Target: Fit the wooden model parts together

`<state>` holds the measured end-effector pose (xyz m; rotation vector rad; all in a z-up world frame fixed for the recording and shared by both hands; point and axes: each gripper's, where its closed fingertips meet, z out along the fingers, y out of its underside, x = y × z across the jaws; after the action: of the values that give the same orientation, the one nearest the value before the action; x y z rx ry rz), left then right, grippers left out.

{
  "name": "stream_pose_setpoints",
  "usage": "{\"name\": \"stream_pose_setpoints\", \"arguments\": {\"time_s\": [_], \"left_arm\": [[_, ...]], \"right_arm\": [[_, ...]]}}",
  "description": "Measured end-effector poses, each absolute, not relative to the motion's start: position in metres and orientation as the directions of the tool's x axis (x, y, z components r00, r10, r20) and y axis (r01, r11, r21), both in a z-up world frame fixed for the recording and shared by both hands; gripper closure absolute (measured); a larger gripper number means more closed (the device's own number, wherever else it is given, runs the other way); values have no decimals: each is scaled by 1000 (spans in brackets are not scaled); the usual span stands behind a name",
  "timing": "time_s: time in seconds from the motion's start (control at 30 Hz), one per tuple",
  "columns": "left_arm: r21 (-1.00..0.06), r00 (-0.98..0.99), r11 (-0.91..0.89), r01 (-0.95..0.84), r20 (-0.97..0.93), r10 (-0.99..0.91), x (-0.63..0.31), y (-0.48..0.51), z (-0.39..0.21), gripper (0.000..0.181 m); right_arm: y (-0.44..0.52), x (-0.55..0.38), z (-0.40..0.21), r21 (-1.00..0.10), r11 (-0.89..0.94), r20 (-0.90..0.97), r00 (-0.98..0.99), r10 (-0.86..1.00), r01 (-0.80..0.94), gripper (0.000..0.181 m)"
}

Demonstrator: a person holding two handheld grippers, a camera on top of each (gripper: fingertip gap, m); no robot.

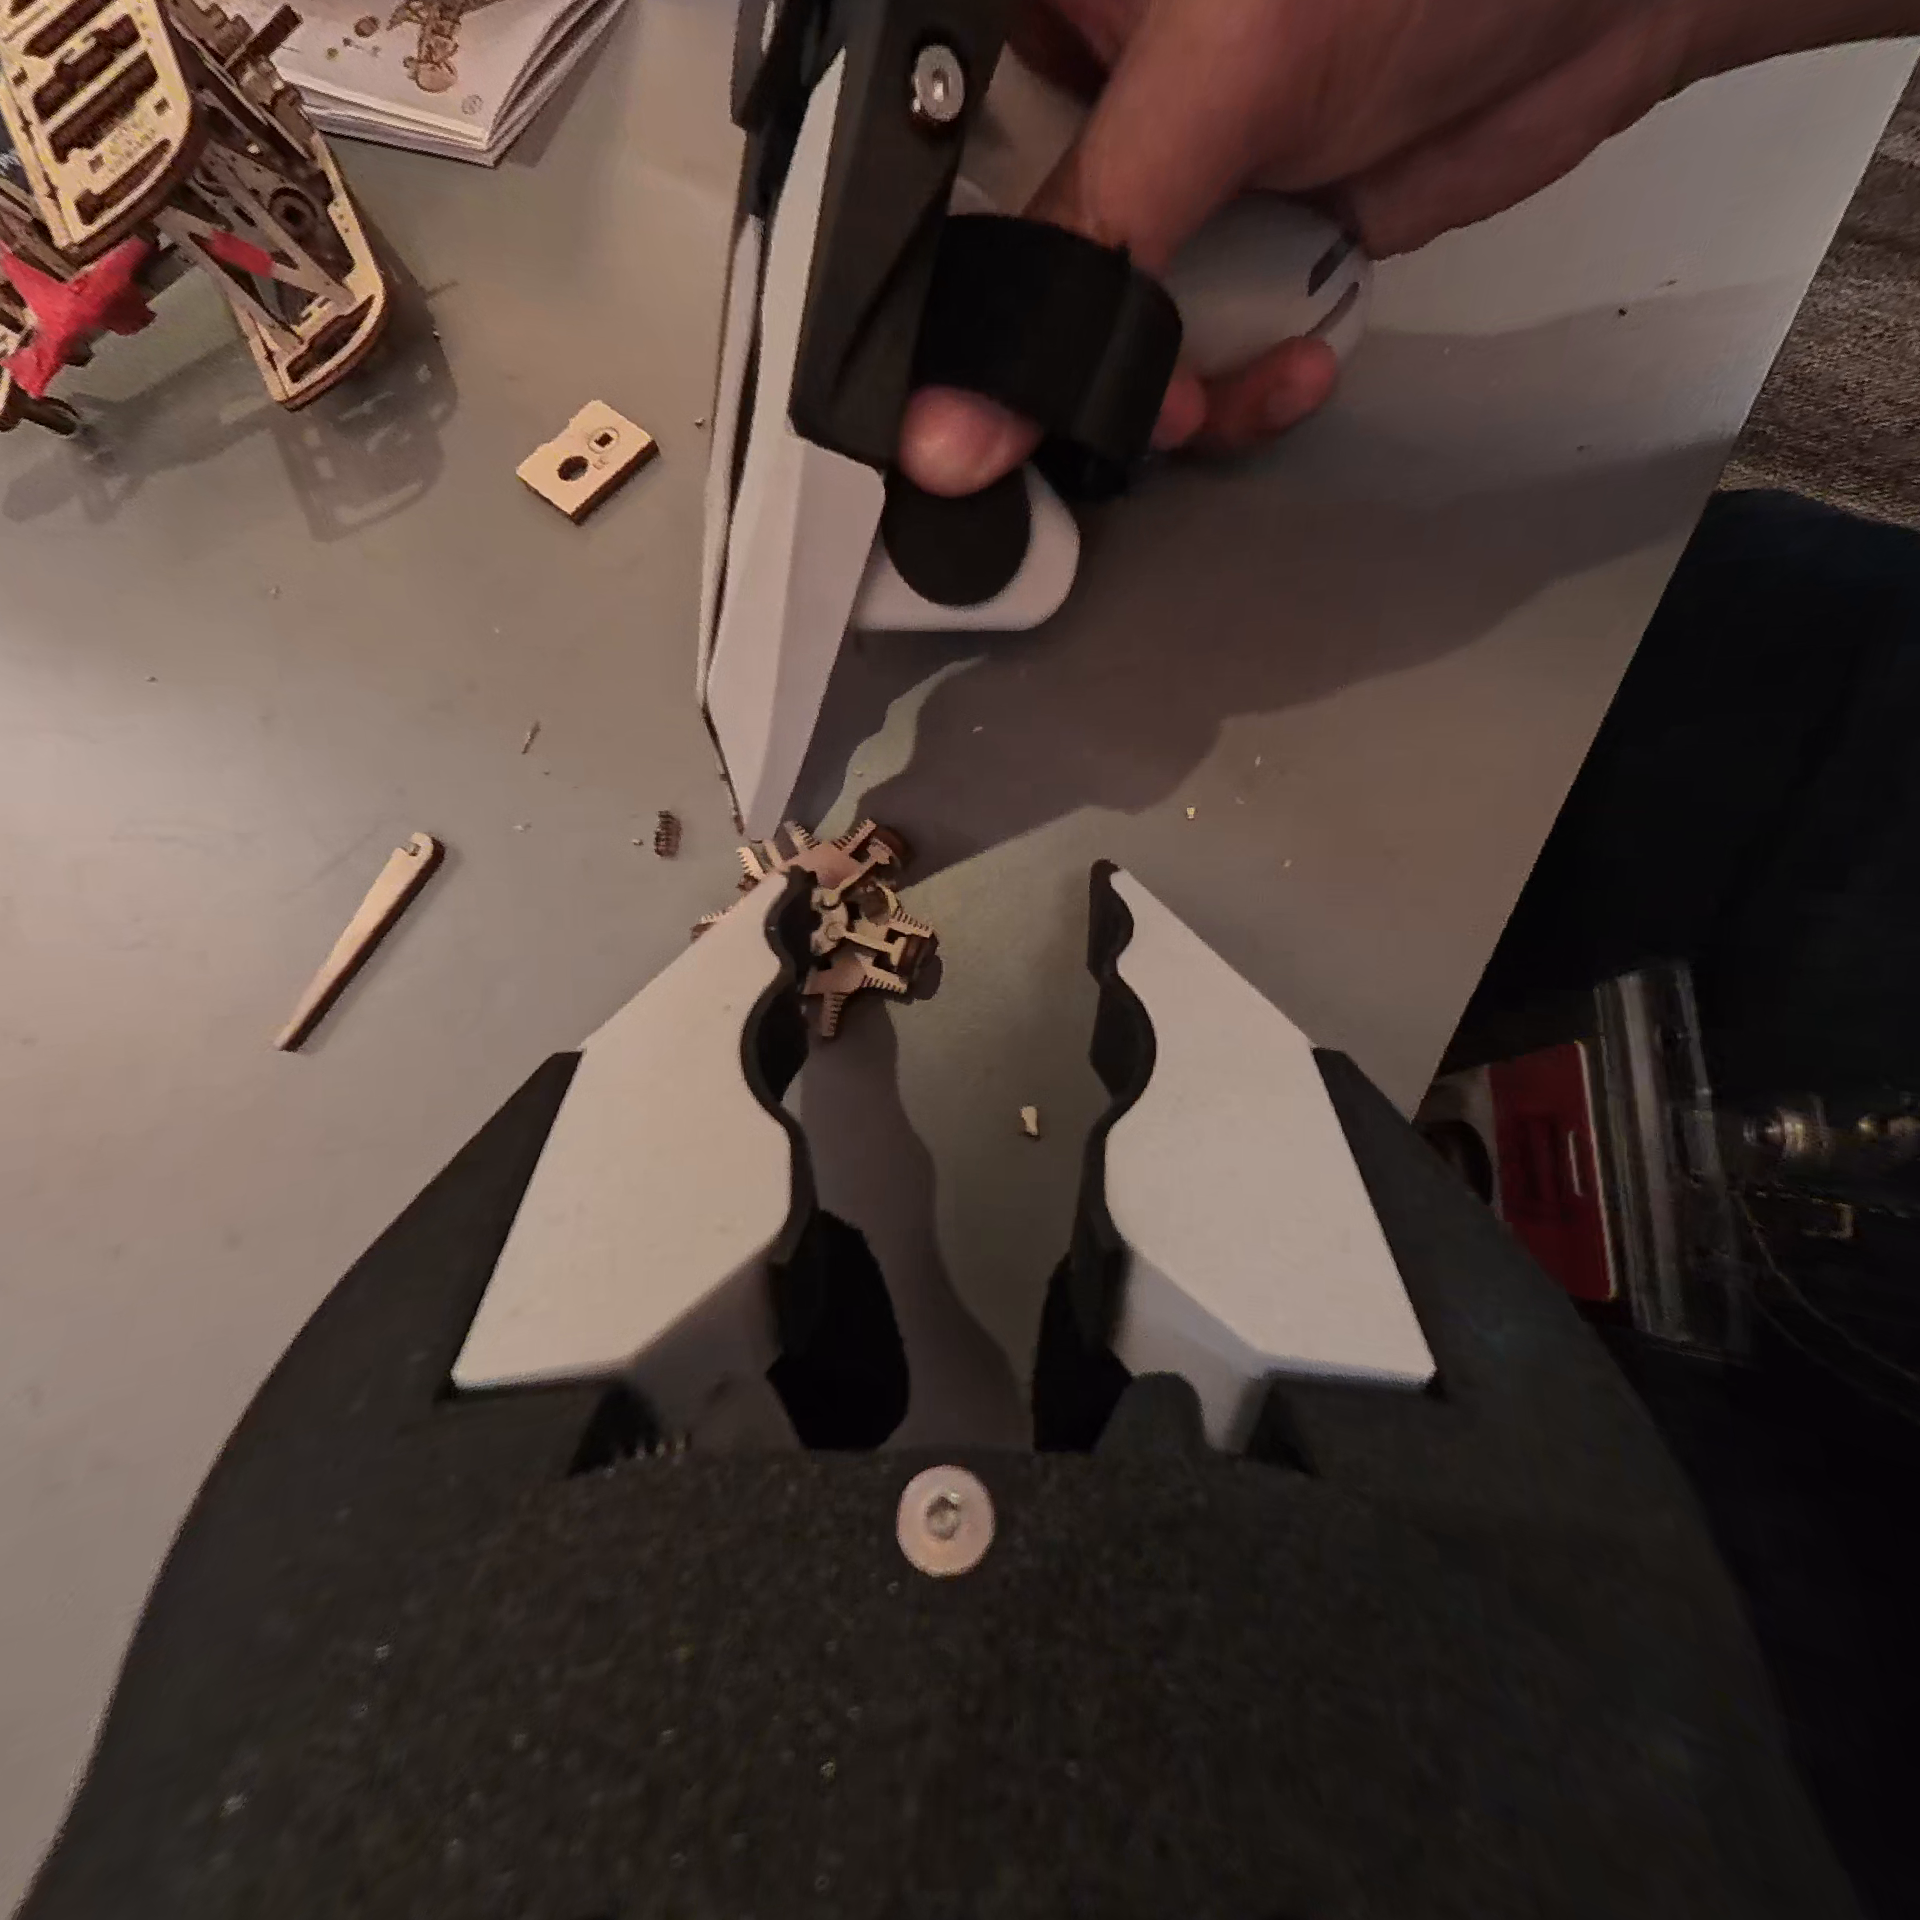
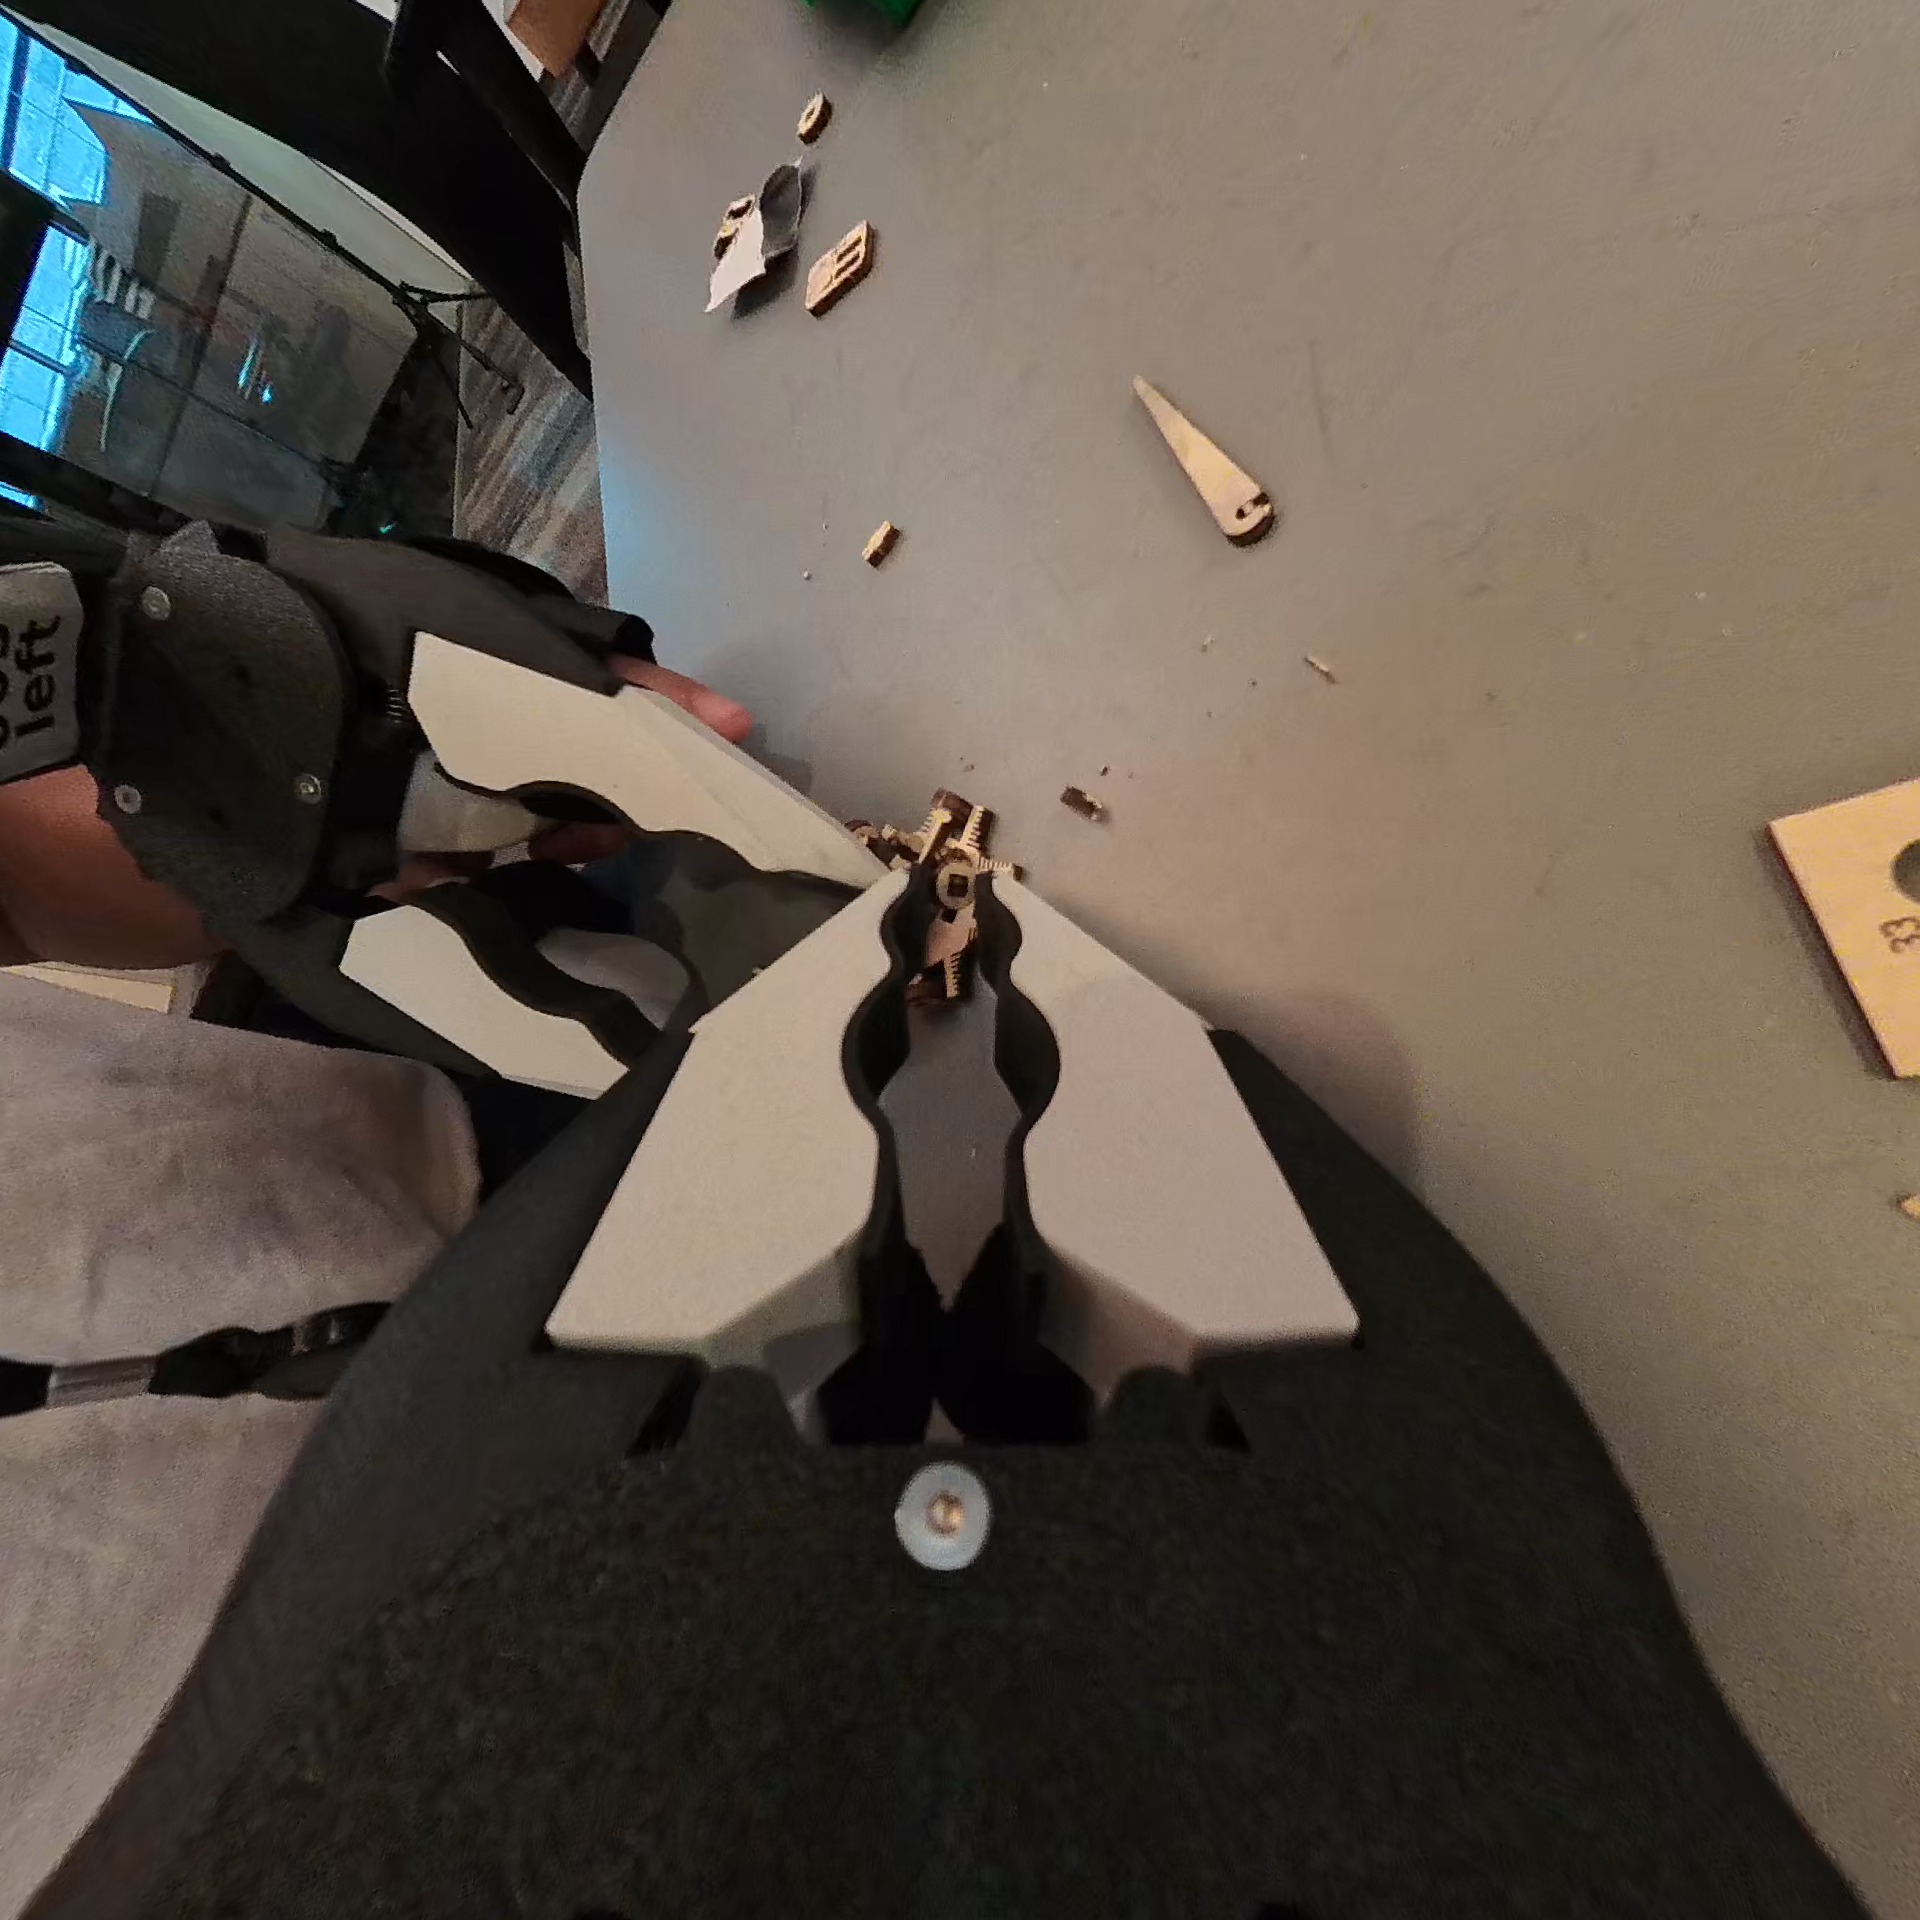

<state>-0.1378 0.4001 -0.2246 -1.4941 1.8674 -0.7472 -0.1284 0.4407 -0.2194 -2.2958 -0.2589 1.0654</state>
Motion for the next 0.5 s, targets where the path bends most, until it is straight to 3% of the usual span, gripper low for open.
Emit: {"name": "stream_pose_setpoints", "arguments": {"time_s": [0.5], "left_arm": [[-751,-137,201,-629,-147,-980,-139,408,-222,128]], "right_arm": [[440,-130,-220,-487,-863,-717,626,306,-135,174]]}}
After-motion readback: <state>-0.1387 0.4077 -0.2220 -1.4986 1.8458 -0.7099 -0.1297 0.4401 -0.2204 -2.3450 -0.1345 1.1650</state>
